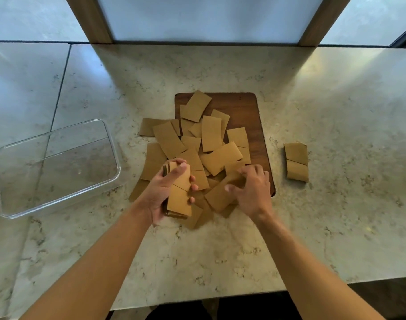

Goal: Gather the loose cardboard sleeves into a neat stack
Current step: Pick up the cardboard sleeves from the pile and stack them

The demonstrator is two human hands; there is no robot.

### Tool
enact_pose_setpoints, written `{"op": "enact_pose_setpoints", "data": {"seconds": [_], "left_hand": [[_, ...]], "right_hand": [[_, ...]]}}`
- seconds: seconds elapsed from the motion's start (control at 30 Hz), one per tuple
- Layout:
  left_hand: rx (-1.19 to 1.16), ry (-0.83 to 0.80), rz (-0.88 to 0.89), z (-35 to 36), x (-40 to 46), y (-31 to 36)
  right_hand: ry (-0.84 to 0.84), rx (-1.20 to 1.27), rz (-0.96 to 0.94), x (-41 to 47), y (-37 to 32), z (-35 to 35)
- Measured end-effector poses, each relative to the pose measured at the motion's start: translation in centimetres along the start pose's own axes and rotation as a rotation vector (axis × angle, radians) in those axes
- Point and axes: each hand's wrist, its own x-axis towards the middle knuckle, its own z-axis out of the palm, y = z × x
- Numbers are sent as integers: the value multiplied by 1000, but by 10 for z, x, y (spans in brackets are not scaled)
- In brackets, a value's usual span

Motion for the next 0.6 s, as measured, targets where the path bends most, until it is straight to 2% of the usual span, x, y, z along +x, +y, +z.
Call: {"op": "enact_pose_setpoints", "data": {"seconds": [0.03,0.1,0.2,0.27,0.33,0.4,0.43,0.5,0.53,0.6], "left_hand": [[22,60,0,-2,-1,3],[104,135,-5,-7,-3,10],[201,43,-102,-8,-12,15],[240,-45,-122,-8,-15,13],[178,-12,-85,-16,-18,12],[-24,21,-51,-27,-19,13],[-98,16,-22,-35,-21,14],[-123,21,52,-46,-25,16],[-106,60,91,-48,-26,16],[-80,161,155,-49,-24,19]], "right_hand": [[8,169,14,4,-1,-7],[-106,356,-37,11,-12,-20],[-347,449,-202,8,-47,-12],[-387,467,-233,8,-69,14],[-237,381,-178,13,-86,39],[19,147,-52,24,-92,50],[60,-23,-7,27,-95,54],[-29,-305,-12,26,-97,63],[-59,-321,-26,25,-97,66],[-23,-107,2,30,-97,65]]}}
